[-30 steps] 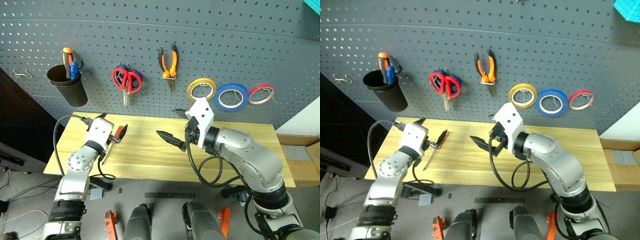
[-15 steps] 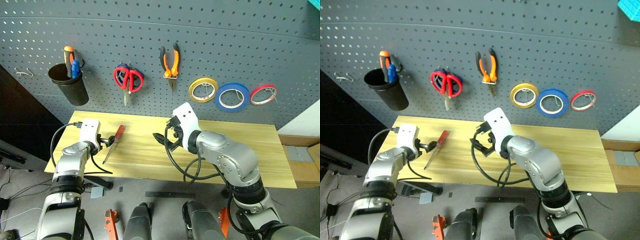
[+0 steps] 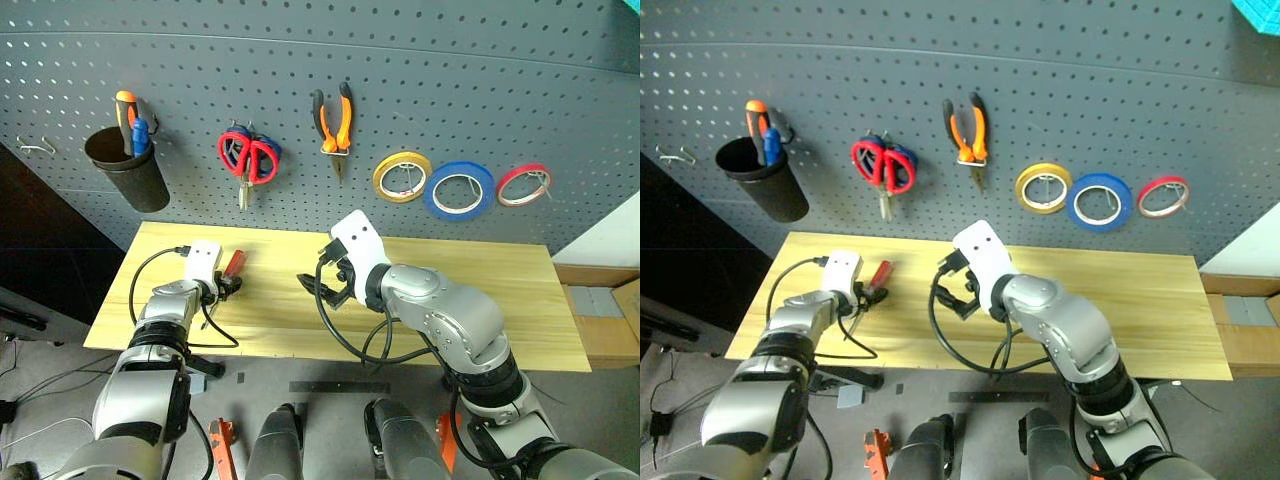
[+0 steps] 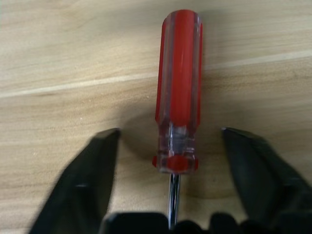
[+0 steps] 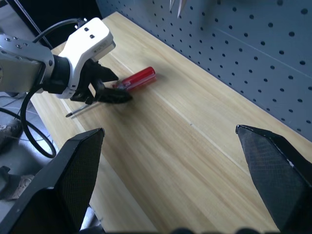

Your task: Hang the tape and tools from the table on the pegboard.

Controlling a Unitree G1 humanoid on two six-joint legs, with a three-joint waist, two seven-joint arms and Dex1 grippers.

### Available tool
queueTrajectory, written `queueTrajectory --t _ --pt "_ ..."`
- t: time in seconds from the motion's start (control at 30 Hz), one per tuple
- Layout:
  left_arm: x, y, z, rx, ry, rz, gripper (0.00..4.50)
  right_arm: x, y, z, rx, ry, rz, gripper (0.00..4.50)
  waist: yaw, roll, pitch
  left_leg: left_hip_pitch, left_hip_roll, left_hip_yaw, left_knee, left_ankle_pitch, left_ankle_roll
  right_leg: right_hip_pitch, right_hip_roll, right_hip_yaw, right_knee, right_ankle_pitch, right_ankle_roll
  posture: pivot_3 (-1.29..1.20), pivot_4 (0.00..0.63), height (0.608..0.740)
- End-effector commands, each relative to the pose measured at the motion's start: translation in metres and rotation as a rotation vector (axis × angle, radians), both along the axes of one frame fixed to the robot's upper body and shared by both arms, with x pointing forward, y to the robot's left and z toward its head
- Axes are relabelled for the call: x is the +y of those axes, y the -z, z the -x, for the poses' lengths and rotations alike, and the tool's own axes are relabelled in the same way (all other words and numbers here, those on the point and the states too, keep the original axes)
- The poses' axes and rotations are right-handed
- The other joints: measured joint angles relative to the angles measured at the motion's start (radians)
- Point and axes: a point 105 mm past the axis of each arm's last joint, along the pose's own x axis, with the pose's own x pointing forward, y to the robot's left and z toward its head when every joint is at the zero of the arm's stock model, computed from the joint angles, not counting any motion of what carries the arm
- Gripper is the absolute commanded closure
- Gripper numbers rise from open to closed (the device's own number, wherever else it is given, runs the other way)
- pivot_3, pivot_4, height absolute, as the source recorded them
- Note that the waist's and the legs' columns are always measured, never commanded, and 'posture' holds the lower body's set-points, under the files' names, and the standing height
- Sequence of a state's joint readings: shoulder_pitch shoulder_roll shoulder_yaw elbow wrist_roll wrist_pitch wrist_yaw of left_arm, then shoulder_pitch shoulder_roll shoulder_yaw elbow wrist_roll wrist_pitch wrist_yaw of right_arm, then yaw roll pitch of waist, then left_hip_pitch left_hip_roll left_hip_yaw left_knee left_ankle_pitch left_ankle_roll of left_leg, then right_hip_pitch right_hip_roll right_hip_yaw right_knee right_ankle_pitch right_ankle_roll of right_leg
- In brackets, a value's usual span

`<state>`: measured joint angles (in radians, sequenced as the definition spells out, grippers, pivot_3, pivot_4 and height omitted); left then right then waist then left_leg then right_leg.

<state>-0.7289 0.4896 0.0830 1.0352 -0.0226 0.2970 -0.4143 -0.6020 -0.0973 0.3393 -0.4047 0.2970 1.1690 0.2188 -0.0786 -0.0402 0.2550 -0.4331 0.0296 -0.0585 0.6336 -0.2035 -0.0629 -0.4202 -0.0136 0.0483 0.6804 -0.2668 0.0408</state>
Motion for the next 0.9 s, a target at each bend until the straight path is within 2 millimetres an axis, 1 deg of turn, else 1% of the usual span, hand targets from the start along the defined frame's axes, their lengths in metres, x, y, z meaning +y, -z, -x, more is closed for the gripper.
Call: queueTrajectory --t 0.03,0.13,0.17,0.23,0.27,0.3,0.37,0.43,0.47,0.53,0.6,0.67,0.73,0.77,0.83,0.9 --pt "0.002 -0.005 -0.004 -0.019 -0.004 -0.019 2.61 0.005 -0.015 0.006 -0.052 -0.036 -0.024 0.0 -0.003 0.0 0.0 0.0 0.0 0.0 0.0 0.0 0.0 0.0 0.0 0.0 0.0 0.0 0.0 -0.12 0.286 0.74" --pt "0.001 -0.003 -0.003 -0.017 0.001 -0.021 3.64 0.005 -0.016 0.005 -0.061 -0.034 -0.015 0.0 -0.005 0.0 0.0 0.0 0.0 0.0 0.0 0.0 0.0 0.0 0.0 0.0 0.0 0.0 0.0 -0.12 0.286 0.74" --pt "0.0 -0.003 -0.003 -0.021 0.008 -0.021 3.69 0.005 -0.016 0.005 -0.063 -0.035 -0.013 0.0 -0.005 0.0 0.0 0.0 0.0 0.0 0.0 0.0 0.0 0.0 0.0 0.0 0.0 0.0 0.0 -0.12 0.285 0.74" --pt "-0.009 -0.005 -0.004 -0.056 0.087 -0.049 3.69 0.005 -0.017 0.004 -0.07 -0.036 -0.011 0.0 -0.006 0.0 0.0 0.0 0.0 0.0 0.0 0.0 0.0 0.0 0.0 0.0 0.0 0.0 0.0 -0.12 0.282 0.74" --pt "-0.011 -0.006 -0.002 -0.071 0.137 -0.093 3.69 0.005 -0.018 0.004 -0.073 -0.035 -0.014 0.0 -0.006 0.0 0.0 0.0 0.0 0.0 -0.001 0.0 0.0 0.0 0.0 0.0 0.0 0.0 0.0 -0.12 0.28 0.74" --pt "-0.012 -0.008 -0.001 -0.097 0.154 -0.092 3.69 0.005 -0.019 0.004 -0.079 -0.035 -0.017 0.0 -0.006 0.0 0.0 0.0 0.0 0.0 -0.001 0.0 0.0 0.0 0.0 0.0 0.0 0.0 0.0 -0.12 0.28 0.74" --pt "-0.007 -0.01 0.003 -0.127 0.133 -0.081 3.69 0.006 -0.021 0.005 -0.09 -0.038 -0.02 0.0 -0.006 0.0 0.0 0.0 0.0 0.0 -0.002 0.0 0.0 0.0 -0.001 0.0 -0.001 0.0 0.0 -0.12 0.278 0.74" --pt "-0.001 -0.018 0.01 -0.184 0.121 -0.095 3.69 0.007 -0.024 0.007 -0.108 -0.051 -0.021 0.0 -0.007 0.001 0.0 0.0 0.0 0.0 -0.003 0.0 0.0 -0.001 -0.001 0.0 -0.001 0.0 -0.001 -0.11 0.278 0.74" --pt "0.003 -0.024 0.013 -0.226 0.12 -0.116 3.69 0.008 -0.026 0.008 -0.117 -0.059 -0.025 0.0 -0.008 0.001 0.001 0.0 0.001 0.0 -0.004 0.0 0.0 -0.001 -0.001 0.0 -0.001 -0.001 -0.001 -0.11 0.277 0.74" --pt "0.007 -0.044 0.023 -0.351 0.108 -0.145 3.69 0.009 -0.033 0.012 -0.139 -0.079 -0.041 0.0 -0.012 0.001 0.001 0.0 0.002 0.001 -0.004 0.0 0.0 -0.002 -0.001 0.0 -0.001 -0.001 -0.001 -0.11 0.275 0.74" --pt "0.009 -0.068 0.038 -0.482 0.116 -0.201 3.69 0.009 -0.041 0.016 -0.171 -0.108 -0.05 0.0 -0.009 0.001 0.001 0.0 0.003 0.0 -0.005 0.0 0.0 -0.002 -0.005 0.0 -0.001 -0.001 -0.002 -0.11 0.271 0.74" --pt "0.011 -0.084 0.053 -0.562 0.115 -0.249 3.69 0.009 -0.048 0.021 -0.209 -0.142 -0.051 0.0 -0.008 0.002 0.002 0.0 0.003 -0.001 -0.005 0.0 0.0 -0.002 -0.006 -0.001 -0.001 -0.001 -0.002 -0.1 0.268 0.74" --pt "0.014 -0.101 0.068 -0.641 0.116 -0.298 3.69 0.01 -0.056 0.03 -0.267 -0.224 -0.044 0.0 -0.007 0.002 0.002 0.0 0.003 -0.001 -0.005 0.0 0.0 -0.001 -0.007 -0.001 -0.001 -0.001 -0.002 -0.09 0.262 0.74" --pt "0.014 -0.114 0.074 -0.699 0.118 -0.321 3.69 0.011 -0.059 0.034 -0.3 -0.26 -0.041 0.0 -0.004 0.002 0.002 0.0 0.003 -0.001 -0.005 0.0 0.0 -0.001 -0.007 -0.001 -0.001 -0.001 -0.002 -0.08 0.256 0.74" --pt "0.015 -0.138 0.083 -0.799 0.117 -0.376 3.69 0.011 -0.062 0.037 -0.335 -0.293 -0.039 0.0 -0.001 0.002 0.002 0.0 0.002 -0.001 -0.005 0.0 0.0 -0.001 -0.007 -0.002 -0.002 -0.001 -0.002 -0.07 0.249 0.74" --pt "0.014 -0.16 0.086 -0.884 0.104 -0.424 3.69 0.01 -0.064 0.037 -0.355 -0.31 -0.04 0.0 0.003 0.002 0.002 0.0 0.001 -0.001 -0.005 0.0 0.0 -0.001 -0.006 -0.003 -0.002 -0.002 -0.001 -0.07 0.244 0.74"
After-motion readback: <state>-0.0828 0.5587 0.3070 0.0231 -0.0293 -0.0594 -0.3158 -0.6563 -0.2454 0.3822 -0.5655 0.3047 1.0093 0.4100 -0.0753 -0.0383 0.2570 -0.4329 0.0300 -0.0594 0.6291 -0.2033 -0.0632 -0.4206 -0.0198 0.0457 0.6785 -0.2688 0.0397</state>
